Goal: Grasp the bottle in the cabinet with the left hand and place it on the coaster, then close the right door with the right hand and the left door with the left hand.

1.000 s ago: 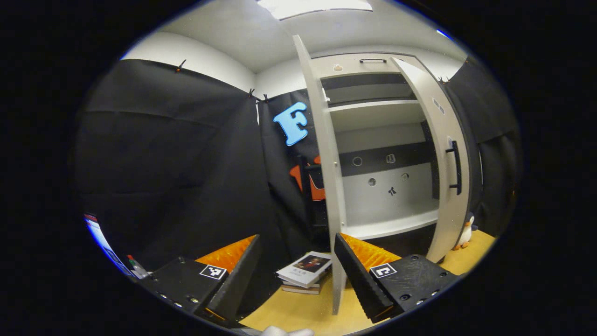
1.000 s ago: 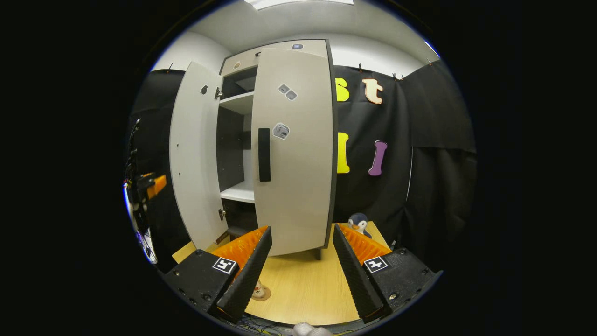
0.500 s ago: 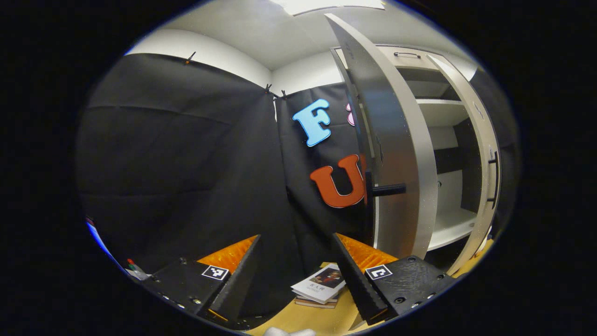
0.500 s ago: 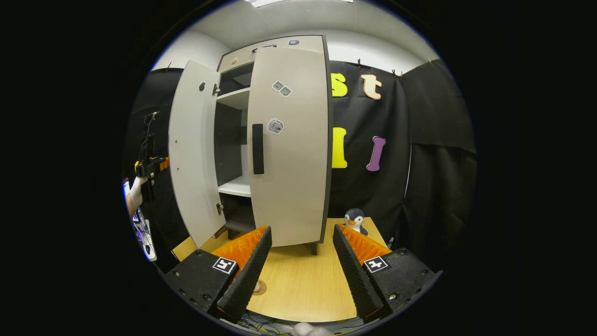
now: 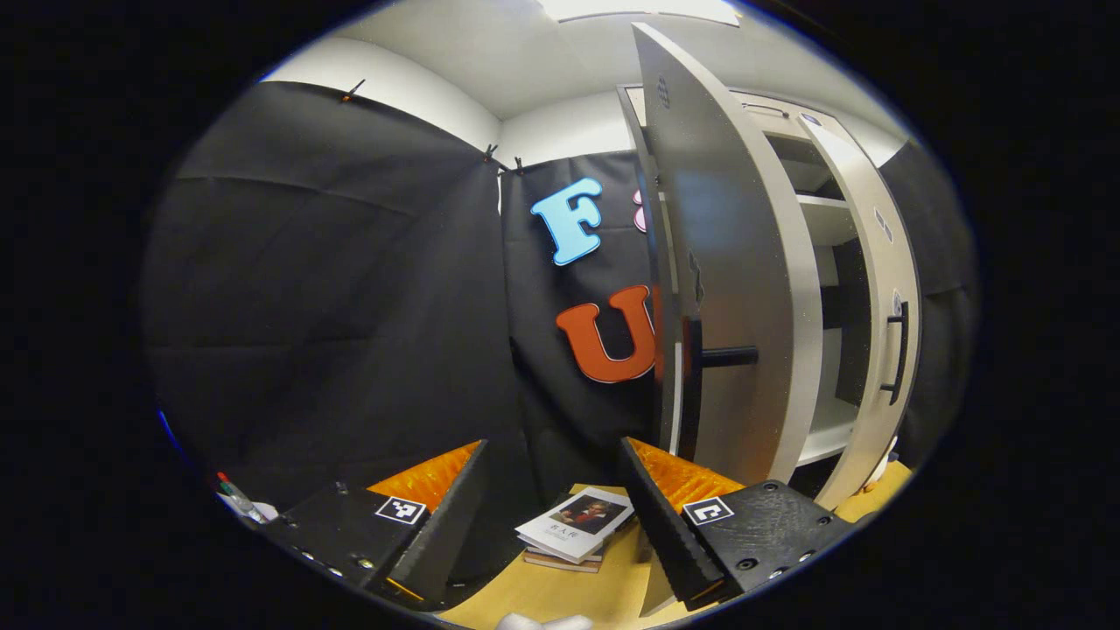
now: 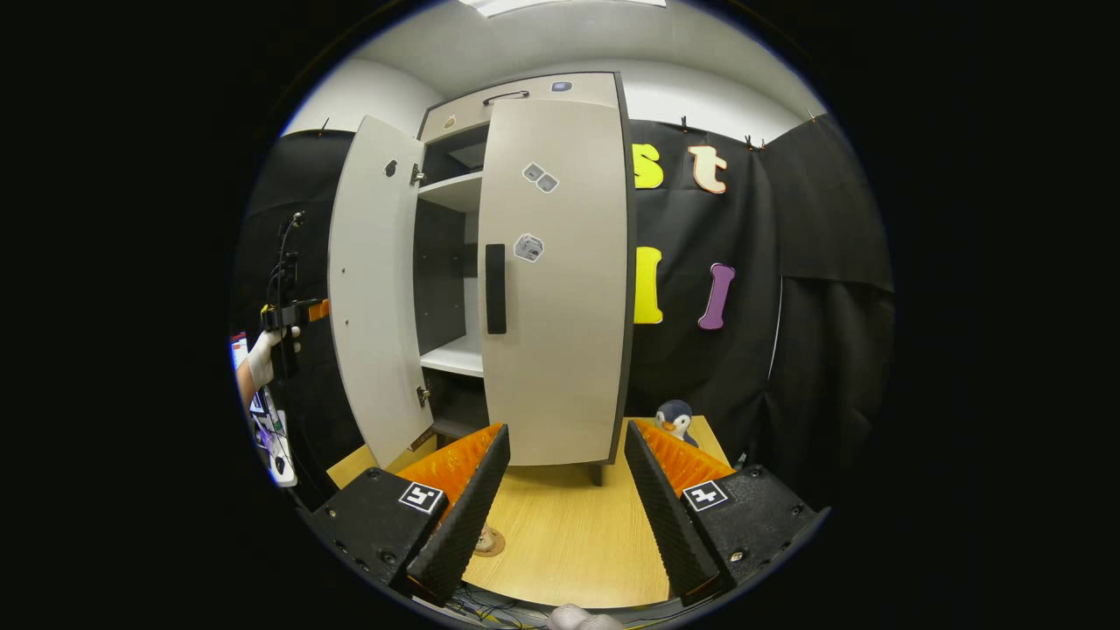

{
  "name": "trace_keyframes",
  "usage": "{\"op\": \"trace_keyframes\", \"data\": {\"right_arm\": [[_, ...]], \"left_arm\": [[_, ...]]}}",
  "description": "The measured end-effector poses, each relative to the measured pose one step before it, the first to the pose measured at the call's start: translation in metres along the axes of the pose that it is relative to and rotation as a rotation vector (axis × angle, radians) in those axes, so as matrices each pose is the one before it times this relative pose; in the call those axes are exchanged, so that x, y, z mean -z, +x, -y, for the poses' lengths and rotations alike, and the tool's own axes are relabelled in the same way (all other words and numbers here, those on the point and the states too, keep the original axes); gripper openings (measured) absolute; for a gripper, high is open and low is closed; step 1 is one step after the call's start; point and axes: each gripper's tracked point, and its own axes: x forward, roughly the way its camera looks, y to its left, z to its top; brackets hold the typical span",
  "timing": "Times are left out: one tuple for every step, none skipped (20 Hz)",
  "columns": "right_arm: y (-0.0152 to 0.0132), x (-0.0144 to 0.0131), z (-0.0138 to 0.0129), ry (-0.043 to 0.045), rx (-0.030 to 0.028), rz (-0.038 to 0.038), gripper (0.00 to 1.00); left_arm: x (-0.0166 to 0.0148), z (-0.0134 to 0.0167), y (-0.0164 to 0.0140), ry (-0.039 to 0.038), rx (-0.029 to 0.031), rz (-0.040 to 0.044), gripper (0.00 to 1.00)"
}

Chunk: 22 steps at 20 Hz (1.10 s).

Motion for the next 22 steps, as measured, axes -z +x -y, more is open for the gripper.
{"op": "trace_keyframes", "data": {"right_arm": [[0.00002,0.00168,-0.00081,0.00216,-0.00360,-0.00180,0.82],[-0.00072,0.00128,-0.00045,0.00006,-0.00379,-0.00338,0.82],[-0.00041,0.00106,0.00014,-0.00115,-0.00179,-0.00183,0.82],[-0.00082,-0.00040,0.00084,-0.00137,-0.00023,0.00024,0.82],[-0.00046,0.00002,0.00006,0.00005,-0.00123,-0.00112,0.82],[-0.00067,-0.00077,0.00016,0.00192,-0.00152,0.00077,0.82],[0.00002,-0.00004,0.00018,0.00012,0.00071,-0.00019,0.82],[-0.00016,-0.00090,0.00113,-0.00005,0.00254,0.00112,0.82],[-0.00099,0.00034,0.00064,0.00065,0.00203,-0.00029,0.82],[-0.00023,-0.00057,-0.00001,0.00152,-0.00027,0.00053,0.82],[-0.00010,-0.00121,-0.00011,-0.00028,0.00002,0.00054,0.82],[-0.00061,-0.00142,-0.00007,-0.00148,-0.00050,0.00117,0.82],[0.00005,-0.00155,-0.00041,-0.00252,0.00166,0.00326,0.82],[0.00017,-0.00143,0.00036,-0.00207,0.00157,0.00375,0.82],[-0.00057,-0.00176,0.00085,-0.00086,0.00223,0.00437,0.82],[-0.00046,-0.00154,-0.00019,0.00031,0.00265,0.00553,0.82],[-0.00166,-0.00151,-0.00035,0.00021,0.00332,0.00368,0.82],[-0.00137,-0.00276,0.00030,0.00197,0.00536,0.00704,0.82],[-0.00175,-0.00302,0.00143,0.00340,0.00644,0.00812,0.82],[-0.00118,-0.00295,0.00037,0.00461,0.00758,0.00857,0.82],[-0.00160,-0.00314,-0.00023,0.00587,0.00782,0.00908,0.82],[0.00051,-0.00321,-0.00033,0.00681,0.00548,0.00600,0.82]], "left_arm": [[-0.00110,0.00629,-0.00114,0.00418,0.00966,0.00309,0.86],[-0.00011,0.00738,-0.00106,0.00229,0.01160,0.00247,0.91],[-0.00100,0.00749,-0.00096,-0.00357,0.01474,0.00135,0.91],[-0.00046,0.00812,-0.00102,-0.00753,0.01481,0.00056,0.90],[-0.00096,0.00803,-0.00009,-0.00912,0.01388,0.00196,0.90],[0.00079,0.00813,-0.00118,-0.00592,0.01347,0.00249,0.91],[-0.00026,0.00948,-0.00017,0.00170,0.01418,0.00402,0.91],[0.00044,0.00814,-0.00032,0.00168,0.01084,0.00083,0.91],[-0.00048,0.00930,0.00062,-0.00021,0.01495,0.00173,0.91],[-0.00056,0.00817,0.00155,-0.00513,0.01772,-0.00155,0.91],[0.00024,0.01010,0.00157,-0.00650,0.02069,-0.00139,0.91],[0.00015,0.01142,0.00233,-0.00288,0.02528,-0.00440,0.91],[-0.00035,0.01309,0.00426,0.00358,0.02361,0.00064,0.91],[0.00001,0.01197,0.00236,0.00970,0.01742,-0.00182,0.91],[-0.00203,0.00795,0.00518,0.01769,0.00567,0.00490,0.91],[-0.00226,0.00443,0.00448,0.01278,0.00241,0.00517,0.92],[-0.00116,0.00607,0.00534,0.00367,0.00378,0.00154,0.96],[0.00009,0.00325,0.00006,0.00034,-0.00615,-0.00176,0.95],[0.00118,0.00052,0.00013,-0.00341,-0.00437,-0.00762,0.95],[0.00342,-0.00095,-0.00115,-0.00666,-0.00730,-0.01196,0.96],[0.00052,-0.00228,-0.00172,-0.00542,-0.00598,-0.00219,0.96],[-0.00072,-0.00249,-0.00404,-0.00914,-0.00856,-0.00379,0.95]]}}
